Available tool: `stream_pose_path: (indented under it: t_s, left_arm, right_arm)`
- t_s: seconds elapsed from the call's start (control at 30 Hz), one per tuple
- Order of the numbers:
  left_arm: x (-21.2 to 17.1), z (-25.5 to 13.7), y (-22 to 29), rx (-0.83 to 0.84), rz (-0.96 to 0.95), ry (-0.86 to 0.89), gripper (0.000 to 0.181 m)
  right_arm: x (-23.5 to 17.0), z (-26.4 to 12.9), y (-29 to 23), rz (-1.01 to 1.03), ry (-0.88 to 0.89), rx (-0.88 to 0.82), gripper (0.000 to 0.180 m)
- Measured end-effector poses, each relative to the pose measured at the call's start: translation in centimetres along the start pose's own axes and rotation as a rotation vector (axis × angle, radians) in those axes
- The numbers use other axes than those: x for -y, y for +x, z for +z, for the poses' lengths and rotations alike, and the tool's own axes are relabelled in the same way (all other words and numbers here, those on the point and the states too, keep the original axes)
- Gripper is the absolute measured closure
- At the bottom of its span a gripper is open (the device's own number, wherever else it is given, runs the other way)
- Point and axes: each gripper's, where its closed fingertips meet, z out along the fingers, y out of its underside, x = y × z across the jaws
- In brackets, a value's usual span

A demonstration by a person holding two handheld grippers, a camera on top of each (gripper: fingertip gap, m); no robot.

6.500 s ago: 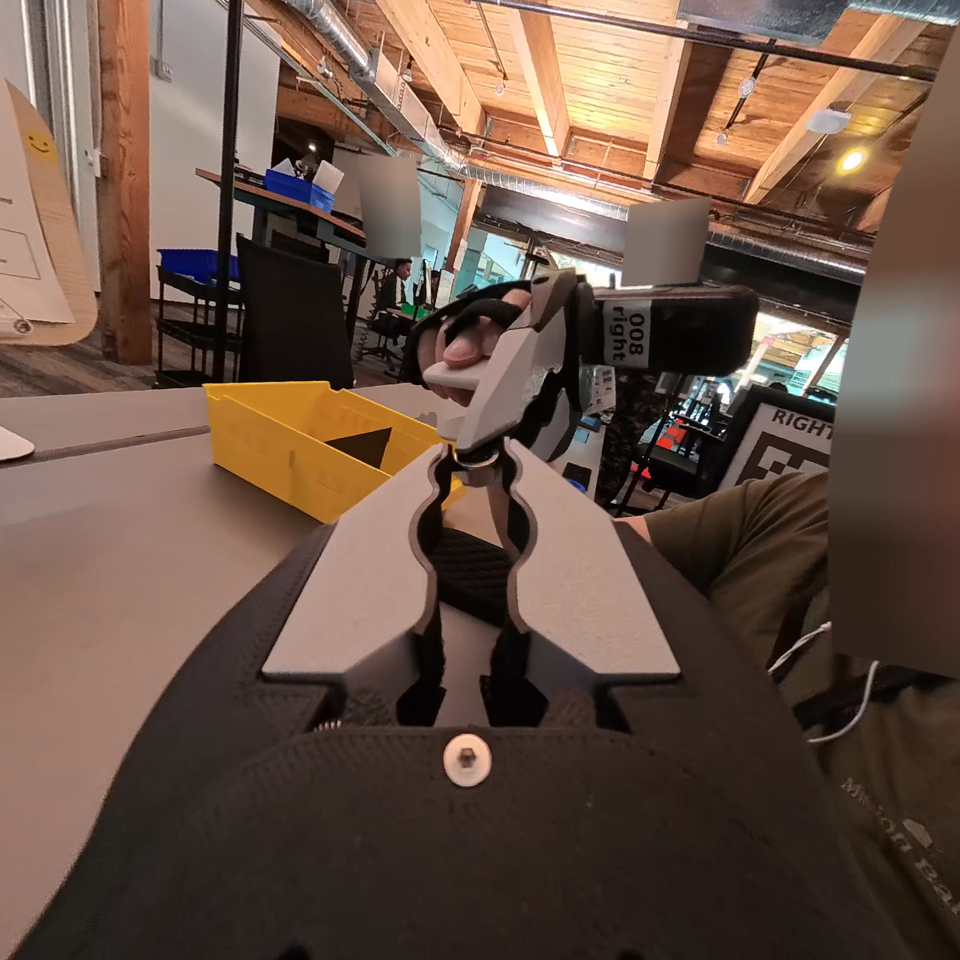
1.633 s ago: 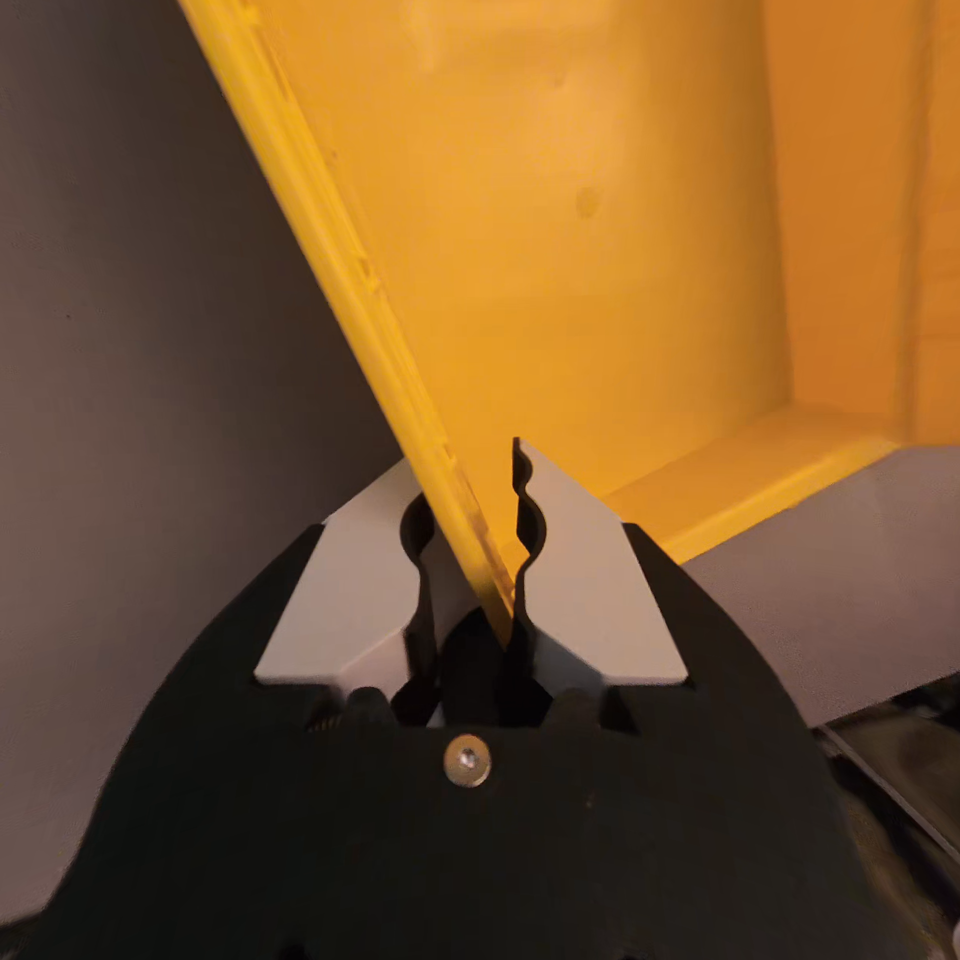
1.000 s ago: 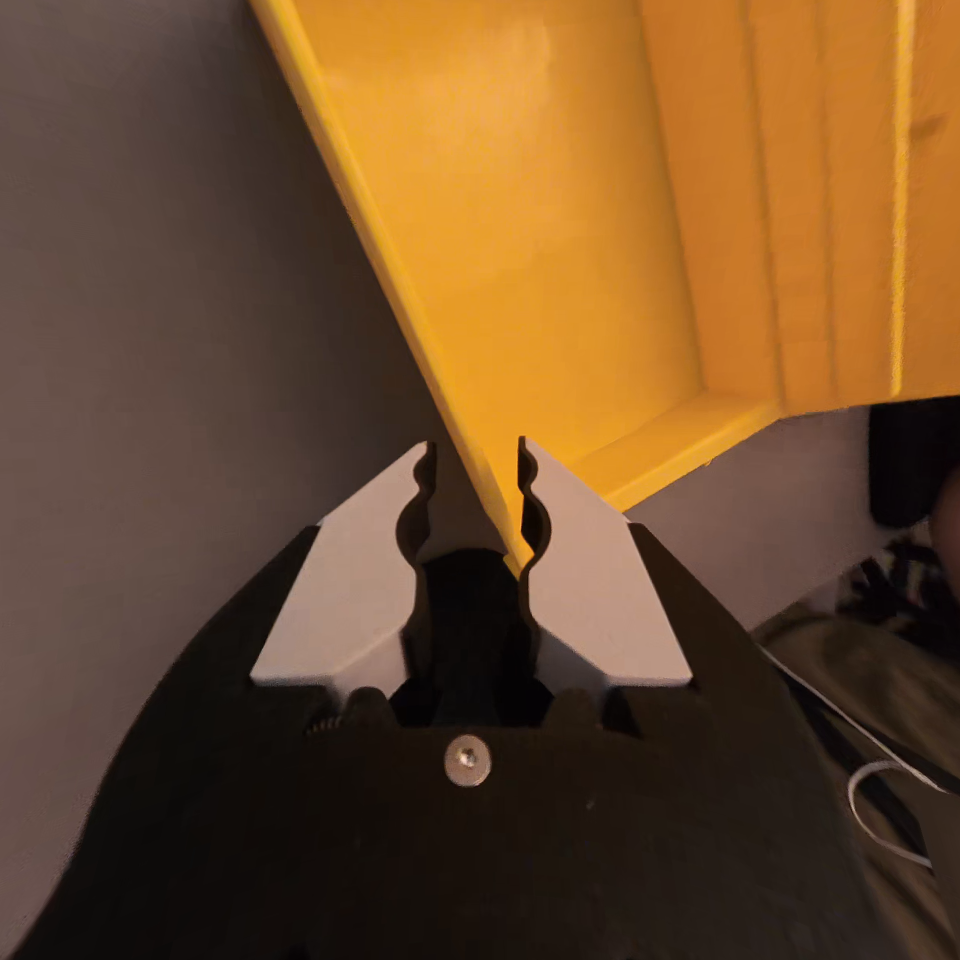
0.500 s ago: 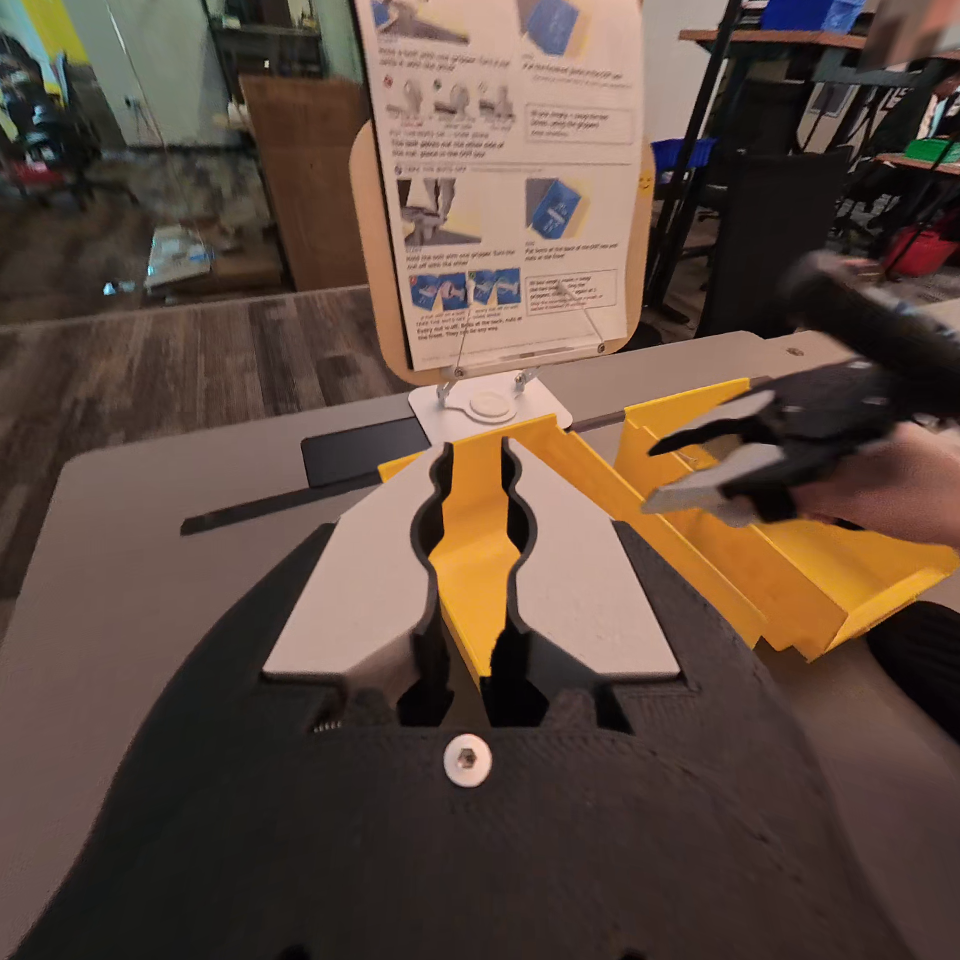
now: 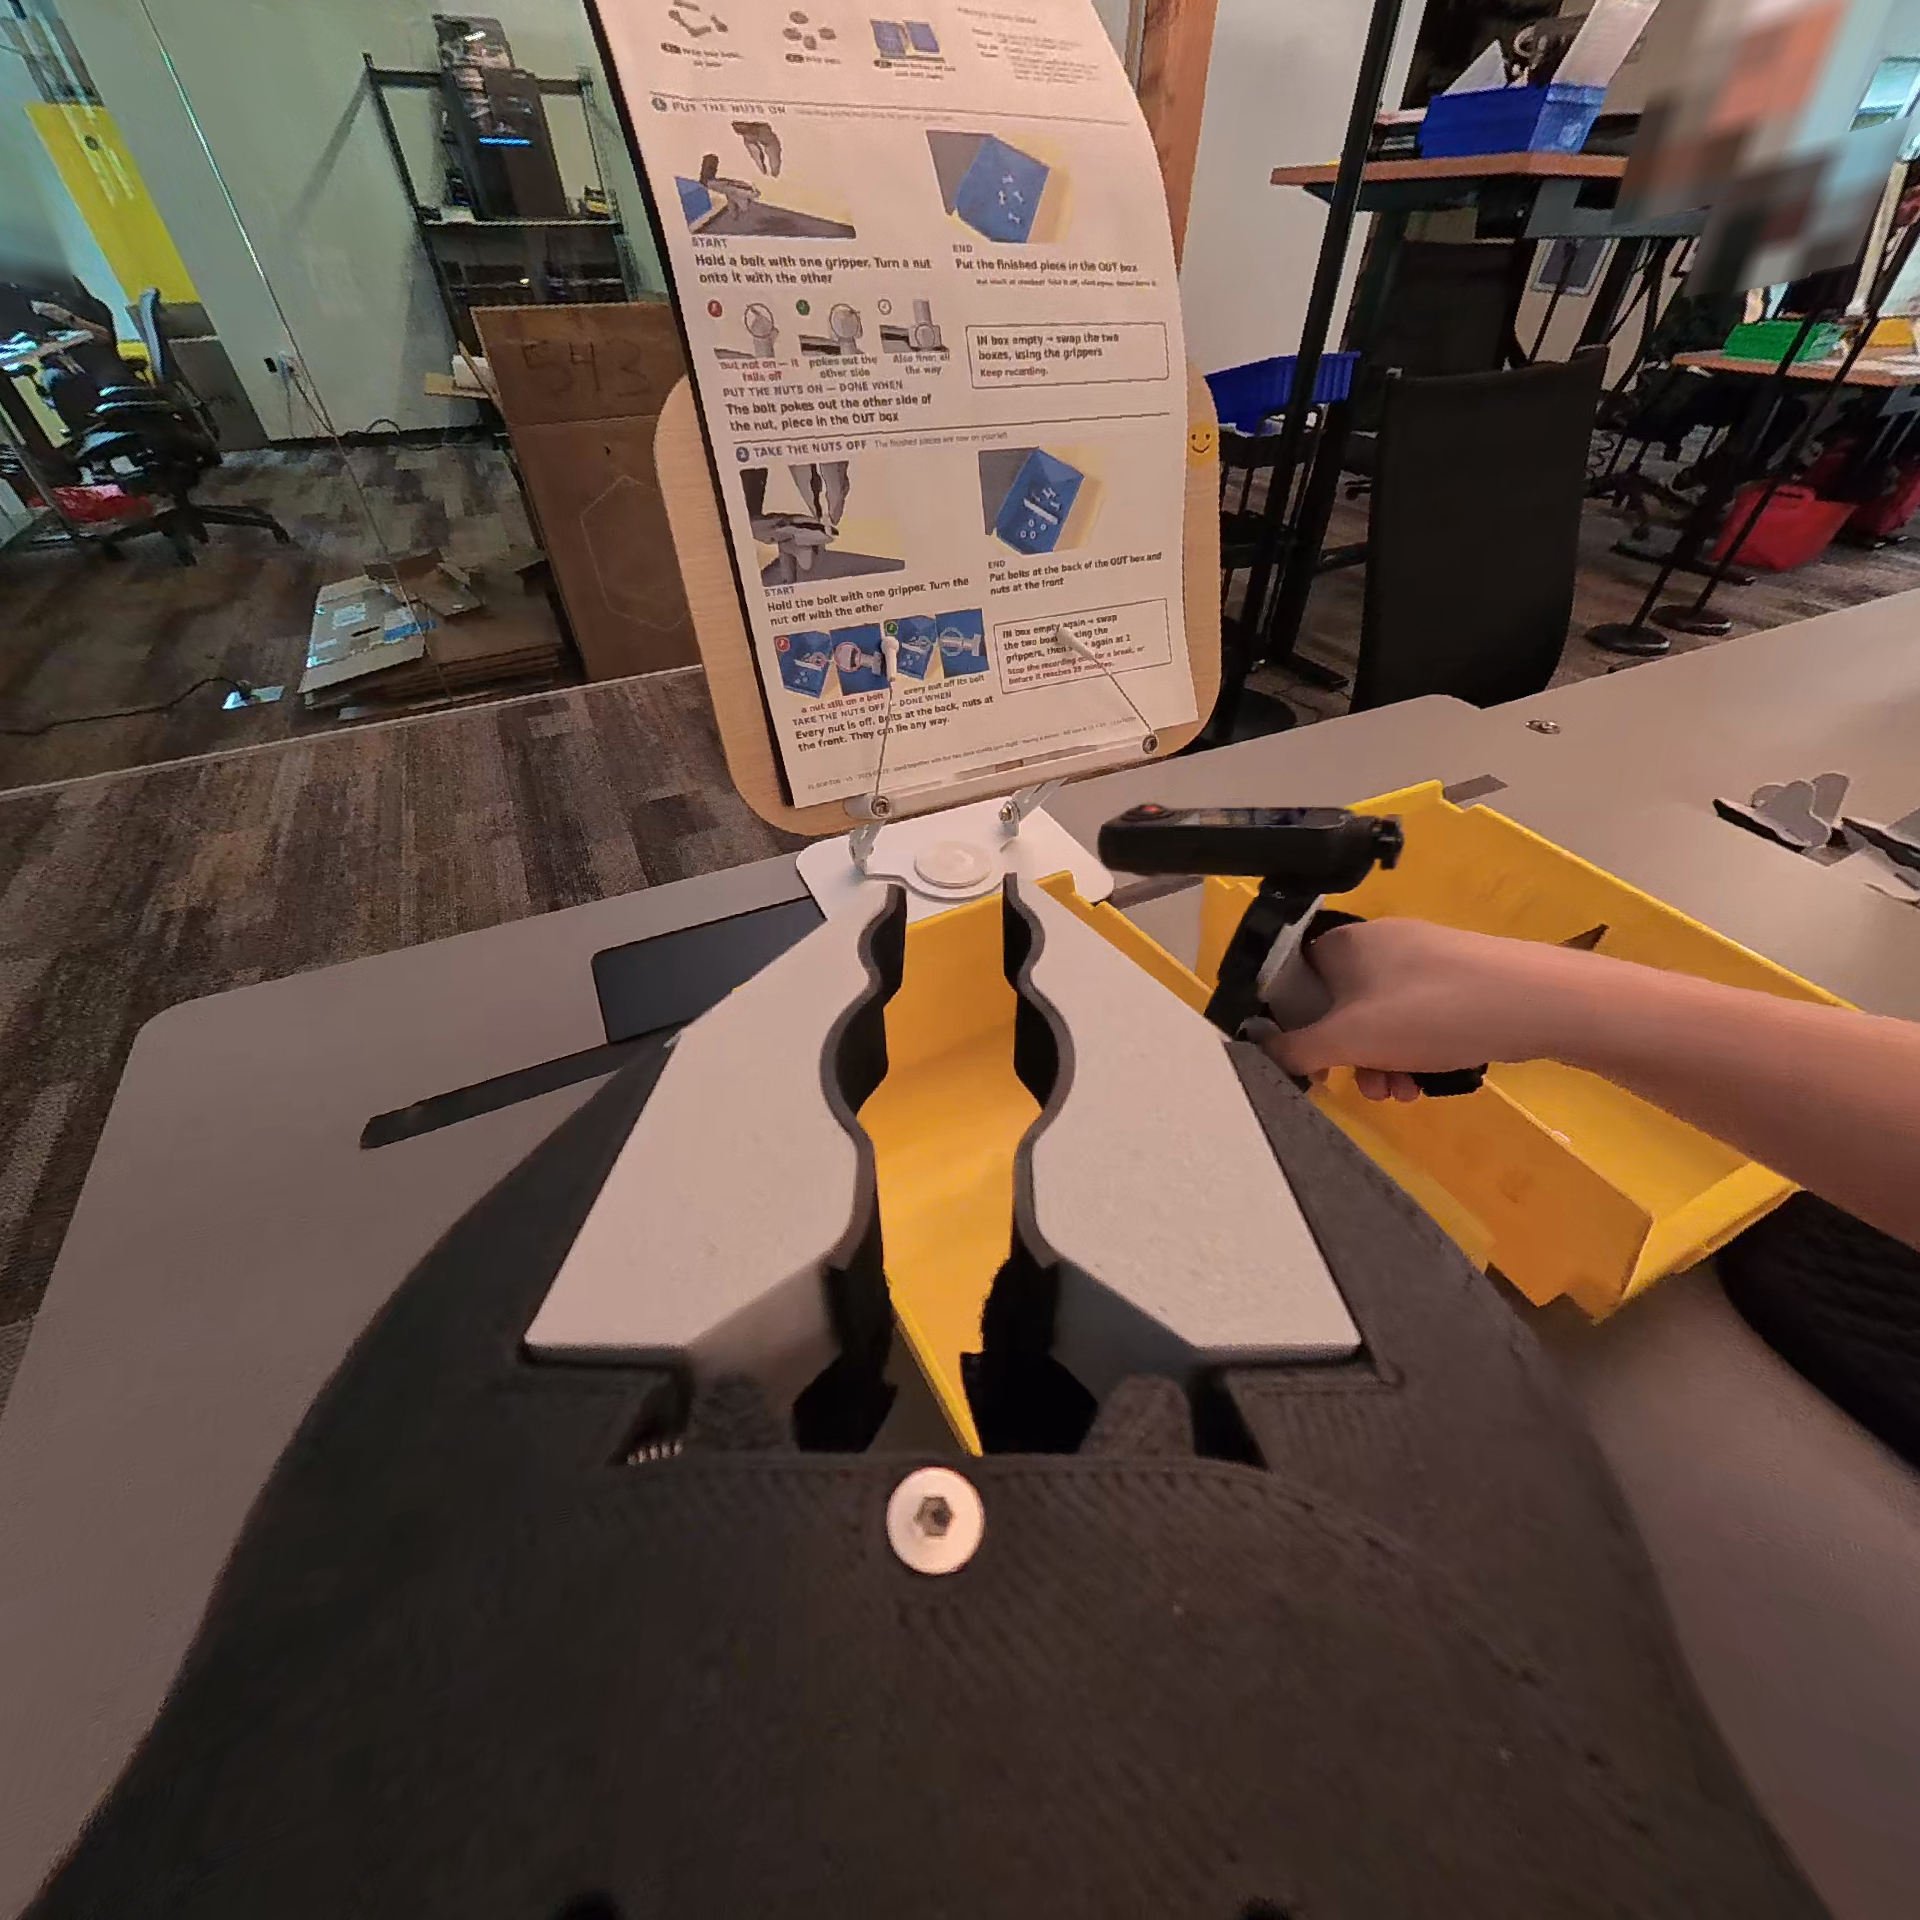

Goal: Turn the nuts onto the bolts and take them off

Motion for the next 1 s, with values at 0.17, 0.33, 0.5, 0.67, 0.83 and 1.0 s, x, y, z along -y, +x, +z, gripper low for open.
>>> stream_pose_path:
  t_s: [0.17,0.33,0.5,0.67,0.83,1.0]
  left_arm:
    - [0.5,-0.3,0.5,-0.002,0.001,0.019,0.164]
    - [1.5,-1.1,1.0,0.008,-0.012,0.067,0.164]
    - [2.7,-2.4,1.9,-0.020,-0.049,0.128,0.153]
    - [5.9,-6.0,0.9,-0.001,-0.155,0.359,0.146]
    - [6.4,-7.1,1.3,-0.128,-0.237,0.423,0.126]
    - [0.3,2.9,4.8,-0.253,-0.208,-0.025,0.103]
  right_arm:
    - [-0.3,0.4,-0.5,0.025,-0.104,0.019,0.158]
    - [-0.3,0.2,-0.2,0.052,-0.157,0.022,0.173]
    - [-1.2,-2.1,-1.8,-0.012,-0.220,0.081,0.177]
    - [-1.1,-9.8,-1.3,-0.066,-0.122,0.105,0.177]
    - [-4.7,-19.6,5.3,-0.008,0.063,0.164,0.177]
    - [-12.6,-25.4,18.1,0.247,0.270,0.152,0.178]
